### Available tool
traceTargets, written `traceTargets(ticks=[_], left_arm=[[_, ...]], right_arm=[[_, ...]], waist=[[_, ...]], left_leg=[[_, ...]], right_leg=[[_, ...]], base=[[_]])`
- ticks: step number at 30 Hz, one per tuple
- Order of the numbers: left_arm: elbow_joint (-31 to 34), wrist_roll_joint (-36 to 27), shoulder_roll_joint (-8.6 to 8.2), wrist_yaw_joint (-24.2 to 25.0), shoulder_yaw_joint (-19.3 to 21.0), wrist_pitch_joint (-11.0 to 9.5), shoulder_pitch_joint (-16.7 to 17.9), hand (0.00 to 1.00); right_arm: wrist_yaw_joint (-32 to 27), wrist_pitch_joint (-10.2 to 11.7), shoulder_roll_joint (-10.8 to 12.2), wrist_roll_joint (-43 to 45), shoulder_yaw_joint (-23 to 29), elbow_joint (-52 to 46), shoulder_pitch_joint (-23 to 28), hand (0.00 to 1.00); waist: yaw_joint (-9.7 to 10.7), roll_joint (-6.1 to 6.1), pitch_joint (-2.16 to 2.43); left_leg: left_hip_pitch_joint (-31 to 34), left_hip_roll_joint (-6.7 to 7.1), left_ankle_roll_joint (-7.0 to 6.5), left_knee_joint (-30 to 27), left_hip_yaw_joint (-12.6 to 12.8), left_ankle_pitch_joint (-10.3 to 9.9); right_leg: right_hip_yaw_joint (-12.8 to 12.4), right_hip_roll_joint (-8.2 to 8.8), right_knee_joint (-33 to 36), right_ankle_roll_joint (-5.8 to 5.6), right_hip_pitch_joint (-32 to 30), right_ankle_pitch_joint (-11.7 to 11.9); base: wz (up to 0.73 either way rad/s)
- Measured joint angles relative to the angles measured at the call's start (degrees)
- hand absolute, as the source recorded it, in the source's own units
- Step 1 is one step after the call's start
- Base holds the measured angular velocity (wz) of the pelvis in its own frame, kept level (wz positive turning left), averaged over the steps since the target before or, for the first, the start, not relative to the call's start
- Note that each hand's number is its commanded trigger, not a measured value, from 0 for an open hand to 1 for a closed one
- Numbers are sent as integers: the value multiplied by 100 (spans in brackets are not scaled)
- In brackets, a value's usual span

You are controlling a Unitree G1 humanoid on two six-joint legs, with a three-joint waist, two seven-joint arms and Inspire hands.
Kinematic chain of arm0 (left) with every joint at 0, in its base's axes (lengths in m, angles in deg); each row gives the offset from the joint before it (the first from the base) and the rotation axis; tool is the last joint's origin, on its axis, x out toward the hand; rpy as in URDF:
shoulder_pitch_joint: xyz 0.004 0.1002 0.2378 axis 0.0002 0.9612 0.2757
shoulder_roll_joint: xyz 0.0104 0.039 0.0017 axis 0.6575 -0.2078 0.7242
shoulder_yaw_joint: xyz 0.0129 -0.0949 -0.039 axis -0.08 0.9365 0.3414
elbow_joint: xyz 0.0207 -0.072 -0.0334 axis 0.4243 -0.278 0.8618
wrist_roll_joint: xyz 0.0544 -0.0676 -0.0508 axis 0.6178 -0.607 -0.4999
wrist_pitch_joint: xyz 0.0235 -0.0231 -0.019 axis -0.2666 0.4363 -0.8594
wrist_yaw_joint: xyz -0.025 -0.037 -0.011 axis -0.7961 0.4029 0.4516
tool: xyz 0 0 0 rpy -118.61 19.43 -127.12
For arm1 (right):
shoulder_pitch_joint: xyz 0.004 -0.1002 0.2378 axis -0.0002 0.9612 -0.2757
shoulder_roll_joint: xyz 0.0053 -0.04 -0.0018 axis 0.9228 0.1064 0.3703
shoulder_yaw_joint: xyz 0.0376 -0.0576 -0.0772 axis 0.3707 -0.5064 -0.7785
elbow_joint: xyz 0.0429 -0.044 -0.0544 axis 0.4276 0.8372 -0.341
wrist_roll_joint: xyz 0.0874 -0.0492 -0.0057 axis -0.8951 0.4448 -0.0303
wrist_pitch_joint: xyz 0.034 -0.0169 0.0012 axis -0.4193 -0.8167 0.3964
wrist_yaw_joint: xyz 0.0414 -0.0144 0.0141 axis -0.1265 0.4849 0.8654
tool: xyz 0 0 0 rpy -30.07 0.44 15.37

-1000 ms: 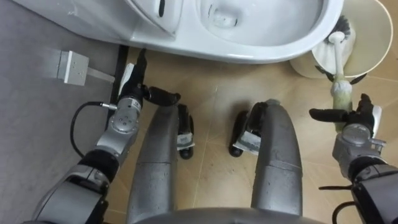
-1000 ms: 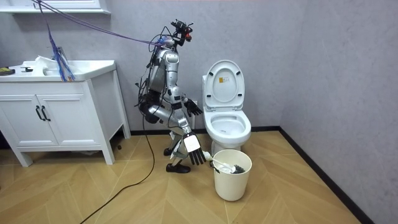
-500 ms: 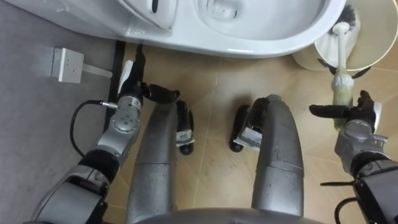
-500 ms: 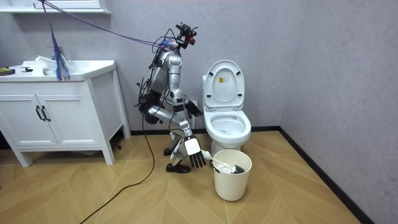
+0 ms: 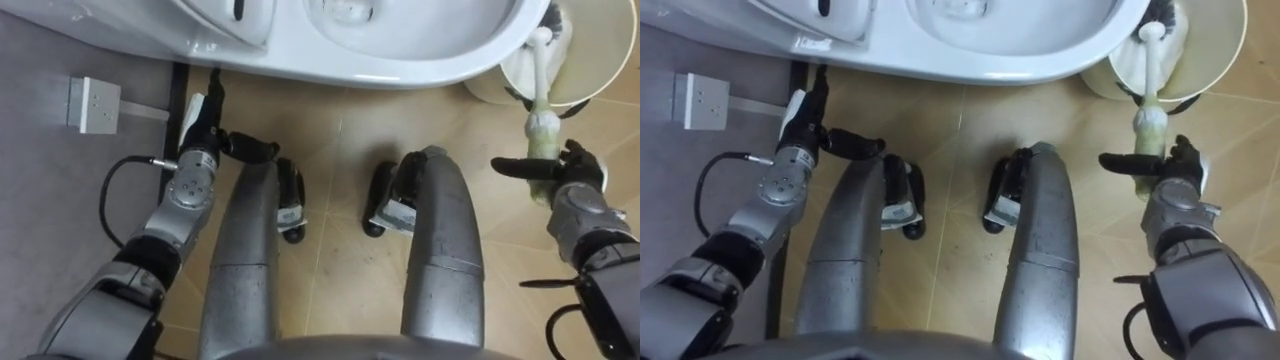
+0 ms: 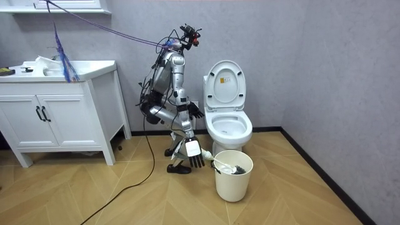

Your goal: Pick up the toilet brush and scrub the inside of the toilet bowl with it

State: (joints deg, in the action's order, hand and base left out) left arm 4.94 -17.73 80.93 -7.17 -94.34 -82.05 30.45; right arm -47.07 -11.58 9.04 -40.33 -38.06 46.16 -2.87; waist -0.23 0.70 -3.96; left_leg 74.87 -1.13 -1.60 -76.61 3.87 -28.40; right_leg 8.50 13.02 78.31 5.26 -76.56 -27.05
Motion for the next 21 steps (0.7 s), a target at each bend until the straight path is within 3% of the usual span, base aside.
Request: traceTargets(ticks=[8,16,21], left_arm=[[93,-66,145,70,-11,55,58,0],[432,-133,165,180,-15,334,90,0],[507,-109,168,170,-8,506,79,0]], right_arm=[[420,-241,-1,14,-197,77,-21,100],[766,-491,54,-1336,-355,99,65,100],[877,-606,67,-1637,-352,94,145,100]], waist=[[-32,11,5],[-26,11,8],[-45,8,10]], left_leg=[[41,8,1,-37,-111,1],[-20,89,-2,-16,-141,2],[-39,95,-13,-40,-159,7]], right_leg=[[115,3,-43,-6,58,4],[152,14,-68,-41,165,-8],[174,19,-73,-60,216,-3]], base=[[0],[4],[0]])
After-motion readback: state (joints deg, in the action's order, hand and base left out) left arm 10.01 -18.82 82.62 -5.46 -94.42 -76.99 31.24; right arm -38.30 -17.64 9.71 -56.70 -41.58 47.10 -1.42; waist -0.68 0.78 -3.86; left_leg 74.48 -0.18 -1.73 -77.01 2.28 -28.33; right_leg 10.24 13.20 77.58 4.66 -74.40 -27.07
